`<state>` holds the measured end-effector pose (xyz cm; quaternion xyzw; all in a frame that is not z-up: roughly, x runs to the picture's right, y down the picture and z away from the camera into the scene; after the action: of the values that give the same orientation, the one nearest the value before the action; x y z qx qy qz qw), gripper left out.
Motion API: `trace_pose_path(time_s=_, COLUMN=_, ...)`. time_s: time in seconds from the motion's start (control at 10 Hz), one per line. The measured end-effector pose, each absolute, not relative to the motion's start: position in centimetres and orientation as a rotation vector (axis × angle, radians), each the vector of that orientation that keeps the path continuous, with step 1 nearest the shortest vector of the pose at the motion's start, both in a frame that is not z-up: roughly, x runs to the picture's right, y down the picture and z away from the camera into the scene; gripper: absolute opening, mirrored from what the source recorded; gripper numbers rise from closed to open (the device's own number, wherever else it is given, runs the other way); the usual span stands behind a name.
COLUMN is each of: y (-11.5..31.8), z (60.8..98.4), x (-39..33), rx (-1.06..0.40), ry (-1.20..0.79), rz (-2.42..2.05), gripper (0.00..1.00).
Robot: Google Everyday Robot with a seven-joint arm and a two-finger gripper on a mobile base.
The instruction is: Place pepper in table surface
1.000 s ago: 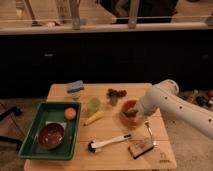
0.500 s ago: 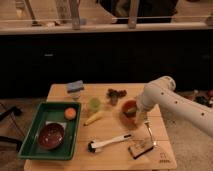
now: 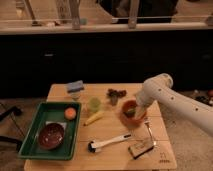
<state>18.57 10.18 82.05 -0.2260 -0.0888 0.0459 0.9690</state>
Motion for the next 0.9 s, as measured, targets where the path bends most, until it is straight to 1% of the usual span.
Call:
trace_pose_path(time_s=0.4, y=10.3, z=83.1, x=19.8, rx=-0.439, ry=-0.220, rz=0.069, gripper=0.80)
trace_pose_path(time_s=0.5, y=10.4, z=83.4, x=20.0, rx=-0.440, ry=-0.228, rz=0.065, gripper=0.78)
trace_pose_path(time_s=0.6, y=10.5, z=83.6, x=20.2, rx=-0.442, ry=-0.233, rz=0.062, gripper=0.72)
trace_pose_path(time_s=0.7, y=10.6, z=83.9, x=20.6, rx=-0.446, ry=-0.237, rz=0.058, gripper=0.61)
trace_pose_path(time_s=0.8, y=10.7, z=84.2, x=20.9, rx=-0.449, ry=-0.240, rz=0.055, gripper=0.58)
trace_pose_path(time_s=0.9, y=10.9, z=84.4, x=21.3, rx=-0.455, ry=-0.242, rz=0.053, gripper=0.61)
